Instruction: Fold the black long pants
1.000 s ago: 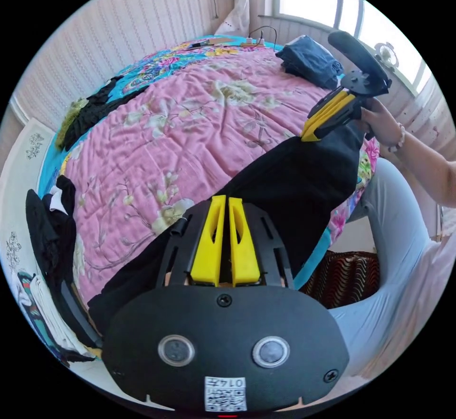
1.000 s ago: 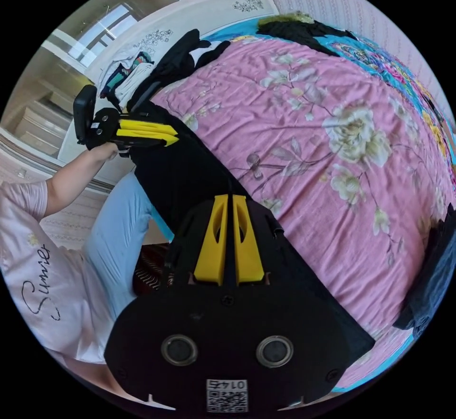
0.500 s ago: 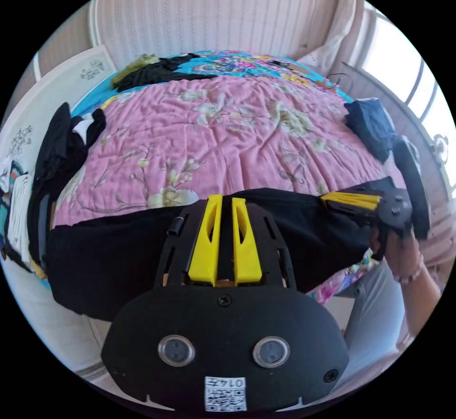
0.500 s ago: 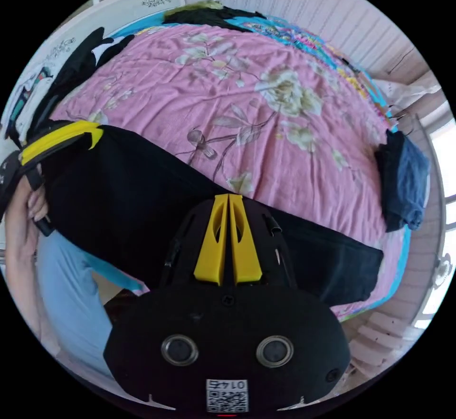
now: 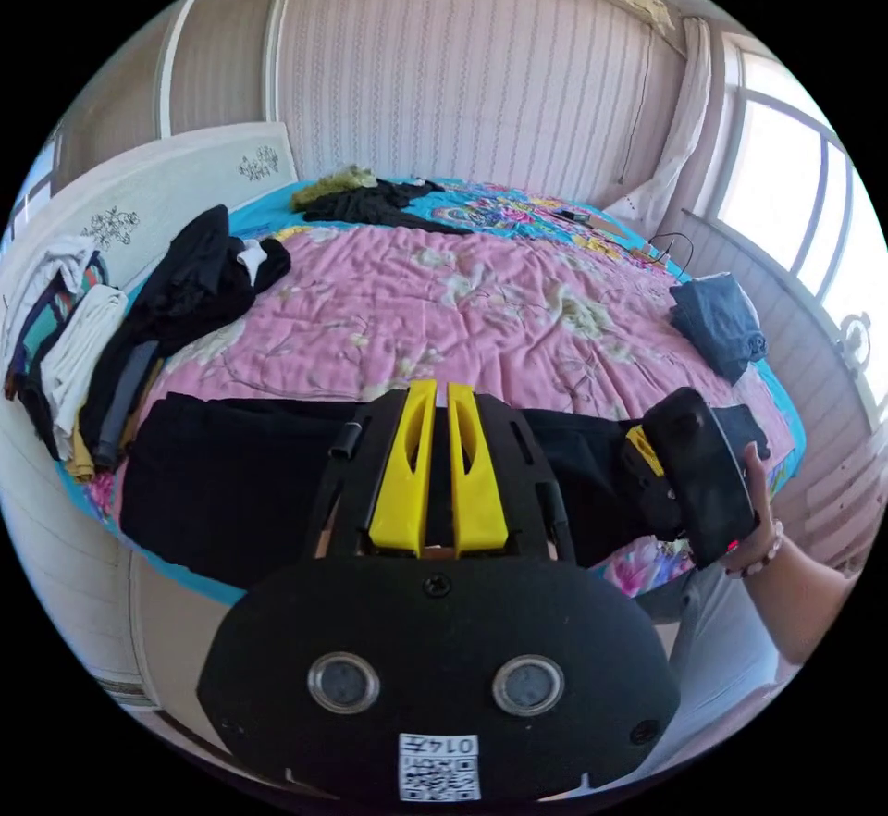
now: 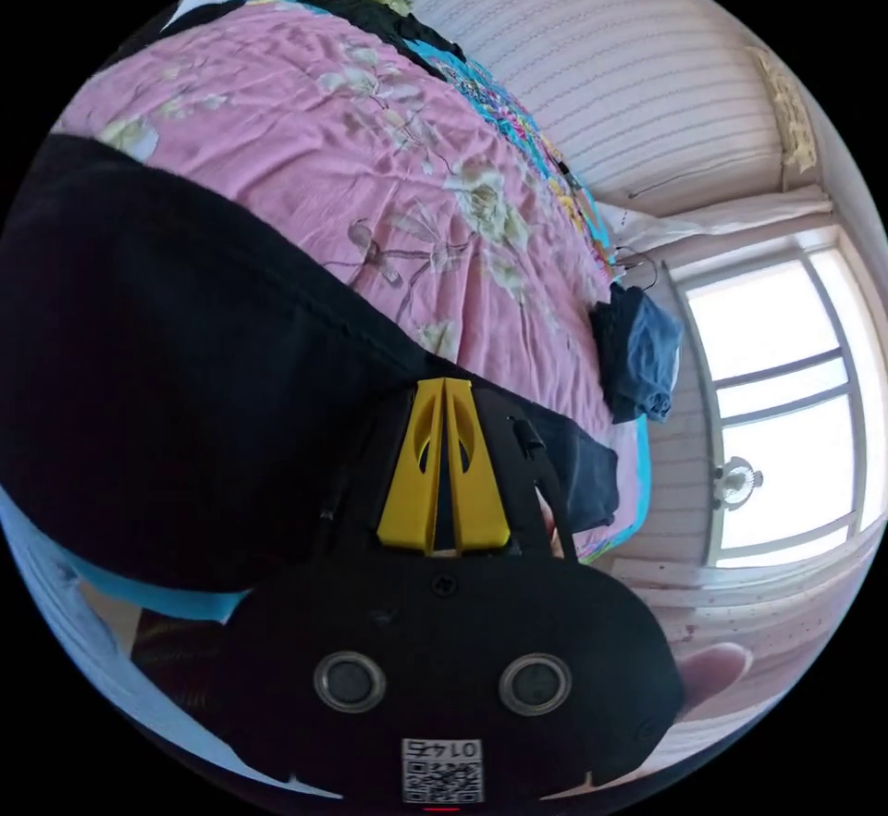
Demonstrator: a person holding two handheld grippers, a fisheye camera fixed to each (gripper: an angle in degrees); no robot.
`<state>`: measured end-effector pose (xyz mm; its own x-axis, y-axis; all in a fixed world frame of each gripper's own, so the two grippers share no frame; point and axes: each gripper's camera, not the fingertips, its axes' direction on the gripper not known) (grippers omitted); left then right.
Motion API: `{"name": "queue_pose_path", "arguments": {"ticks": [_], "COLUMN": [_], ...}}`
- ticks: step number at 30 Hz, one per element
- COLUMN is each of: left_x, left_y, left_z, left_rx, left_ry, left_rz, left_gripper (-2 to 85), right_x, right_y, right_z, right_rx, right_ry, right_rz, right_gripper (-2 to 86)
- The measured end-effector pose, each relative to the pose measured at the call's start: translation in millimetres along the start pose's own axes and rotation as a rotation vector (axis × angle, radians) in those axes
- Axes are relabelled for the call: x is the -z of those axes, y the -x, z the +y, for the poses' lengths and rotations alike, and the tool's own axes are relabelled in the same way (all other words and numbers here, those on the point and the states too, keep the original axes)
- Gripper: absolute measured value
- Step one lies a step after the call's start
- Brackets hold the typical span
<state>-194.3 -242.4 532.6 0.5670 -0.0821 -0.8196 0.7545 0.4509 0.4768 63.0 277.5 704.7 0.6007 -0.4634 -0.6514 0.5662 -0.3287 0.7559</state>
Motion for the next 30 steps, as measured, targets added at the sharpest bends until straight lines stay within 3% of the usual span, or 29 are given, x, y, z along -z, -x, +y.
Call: {"name": "queue_pose_path", "arguments": {"ticks": [4,9,12,15,19,25,30], "left_x": [-44.4,-94.6,-114.5,-135.6,-161.0,-180.9,-193.3], "left_y": [-37.5,-82.3,-94.5,-108.3,-126.0,-127.4,-129.3], "left_z": [-4.6,7.5,19.2,29.8,41.2,36.1,45.8], "left_rx": [-0.062,-0.096,-0.035,-0.065,-0.186,-0.121,-0.133], "left_ry": [0.074,0.229,0.221,0.277,0.343,0.466,0.457], "left_rz": [0.112,0.162,0.081,-0.064,-0.204,-0.172,-0.141], "left_gripper": [4.3,4.3,0.8,-0.4,-0.7,-0.9,-1.0], "right_x": [-3.3,-5.8,-11.2,-20.4,-23.6,-34.7,-39.8], "right_y": [-31.5,-48.0,-44.7,-49.2,-54.2,-58.7,-66.1], "right_z": [-9.4,-20.7,-23.8,-24.1,-31.6,-43.8,-51.6], "right_rx": [-0.112,-0.257,-0.276,-0.345,-0.422,-0.434,-0.505], "right_ry": [0.112,0.159,0.185,0.261,0.320,0.383,0.447], "right_rz": [-0.228,-0.267,-0.278,-0.412,-0.402,-0.408,-0.403], "right_gripper": [-1.0,-1.0,-1.0,-1.0,-1.0,-0.9,-0.9]}}
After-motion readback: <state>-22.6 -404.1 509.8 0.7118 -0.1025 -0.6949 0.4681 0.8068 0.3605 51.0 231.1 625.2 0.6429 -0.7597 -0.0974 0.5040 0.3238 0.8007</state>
